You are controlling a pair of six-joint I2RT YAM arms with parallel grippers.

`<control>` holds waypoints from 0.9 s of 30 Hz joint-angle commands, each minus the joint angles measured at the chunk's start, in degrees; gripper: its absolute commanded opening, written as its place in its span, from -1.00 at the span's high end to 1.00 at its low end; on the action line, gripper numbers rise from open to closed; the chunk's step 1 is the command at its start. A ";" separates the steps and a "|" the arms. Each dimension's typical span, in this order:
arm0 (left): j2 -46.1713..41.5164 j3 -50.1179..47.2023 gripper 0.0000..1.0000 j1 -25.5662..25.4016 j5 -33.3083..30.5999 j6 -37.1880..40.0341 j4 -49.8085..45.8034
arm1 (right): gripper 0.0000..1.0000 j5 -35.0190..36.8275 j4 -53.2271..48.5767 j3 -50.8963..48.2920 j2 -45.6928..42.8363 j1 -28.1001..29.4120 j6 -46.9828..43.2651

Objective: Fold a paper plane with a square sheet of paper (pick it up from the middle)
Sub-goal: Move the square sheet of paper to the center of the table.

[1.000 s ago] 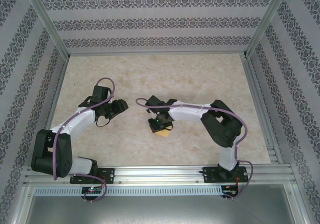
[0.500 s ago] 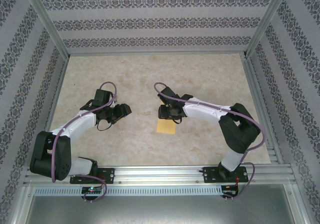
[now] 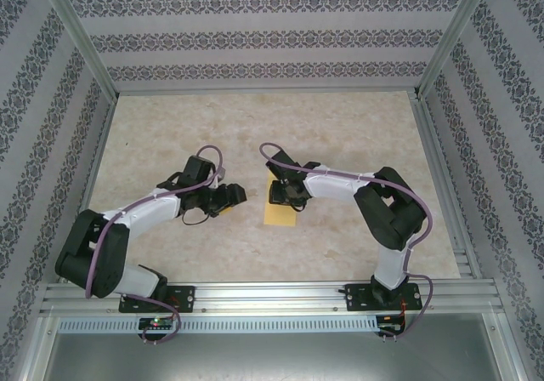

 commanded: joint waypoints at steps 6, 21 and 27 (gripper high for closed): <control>3.39 0.31 -0.26 -6.56 -1.84 -5.40 6.91 | 0.12 -9.08 9.64 -1.40 -0.19 -1.37 2.55; 7.34 2.57 -0.12 -10.72 -7.29 -7.81 5.22 | 0.36 -8.48 4.83 3.54 1.85 -6.27 -2.72; 7.26 2.95 -0.10 -10.91 -8.34 -11.16 3.84 | 0.36 -4.48 2.43 5.50 5.00 -6.45 -2.31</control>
